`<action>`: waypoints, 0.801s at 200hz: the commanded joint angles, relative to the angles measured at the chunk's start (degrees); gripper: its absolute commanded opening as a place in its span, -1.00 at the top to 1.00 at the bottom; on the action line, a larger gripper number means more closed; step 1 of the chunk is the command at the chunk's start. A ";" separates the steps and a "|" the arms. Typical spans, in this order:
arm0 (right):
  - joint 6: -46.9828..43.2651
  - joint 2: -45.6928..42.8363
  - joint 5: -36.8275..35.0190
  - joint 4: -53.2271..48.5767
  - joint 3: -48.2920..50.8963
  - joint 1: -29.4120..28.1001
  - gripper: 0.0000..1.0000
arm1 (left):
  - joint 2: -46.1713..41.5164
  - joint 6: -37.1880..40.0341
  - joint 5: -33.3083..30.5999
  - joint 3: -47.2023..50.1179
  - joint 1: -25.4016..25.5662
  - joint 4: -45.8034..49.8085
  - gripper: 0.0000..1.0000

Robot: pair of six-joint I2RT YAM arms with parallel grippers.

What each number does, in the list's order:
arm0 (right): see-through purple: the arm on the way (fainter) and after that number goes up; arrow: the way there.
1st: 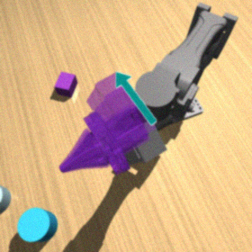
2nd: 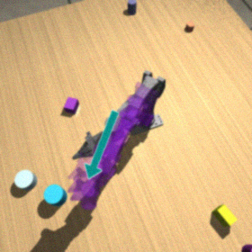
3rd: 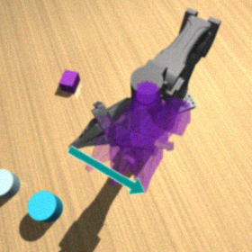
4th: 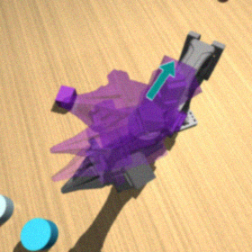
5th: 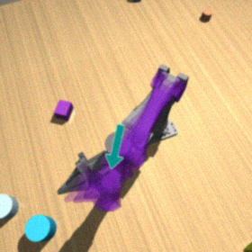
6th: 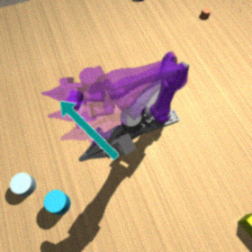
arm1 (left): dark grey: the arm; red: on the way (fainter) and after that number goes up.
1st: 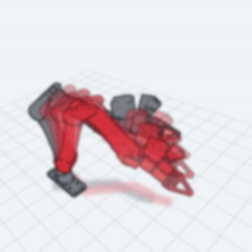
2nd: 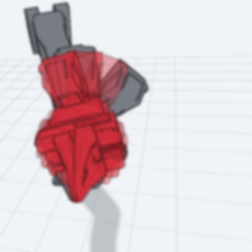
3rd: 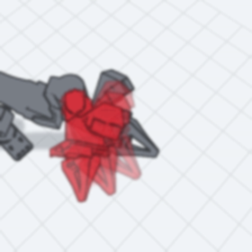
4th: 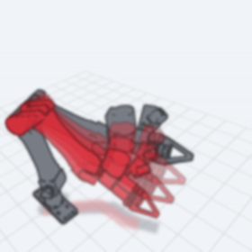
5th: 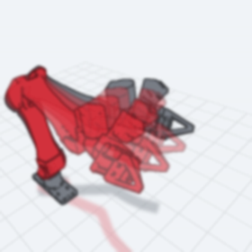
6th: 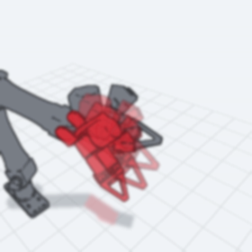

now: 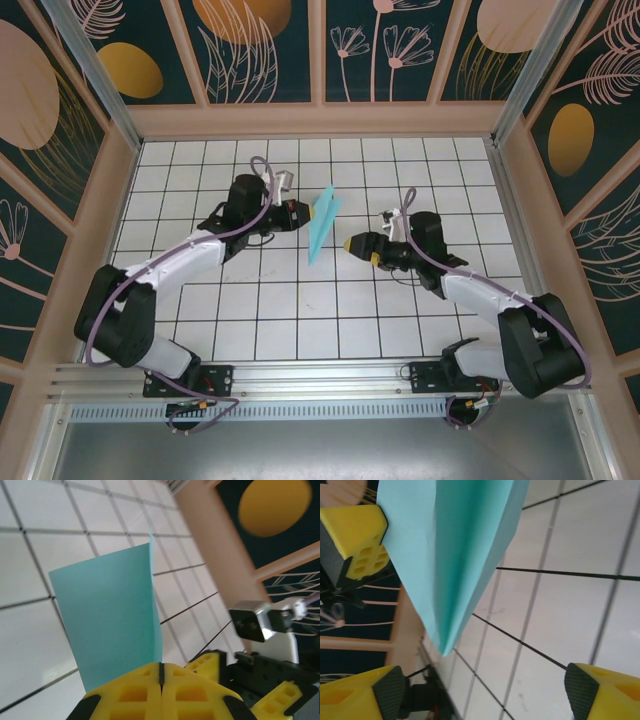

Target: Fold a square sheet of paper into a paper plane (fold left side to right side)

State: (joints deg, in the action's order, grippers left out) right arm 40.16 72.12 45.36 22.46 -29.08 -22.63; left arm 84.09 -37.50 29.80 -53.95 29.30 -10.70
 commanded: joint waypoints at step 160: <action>6.59 9.78 2.09 18.35 -8.88 -10.36 -0.71 | -1.30 -10.35 9.92 0.91 -0.21 -14.06 1.00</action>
State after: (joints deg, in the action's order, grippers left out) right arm 47.05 81.08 47.44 37.95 -35.59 -32.49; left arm 82.24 -46.65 38.35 -53.84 29.30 -21.47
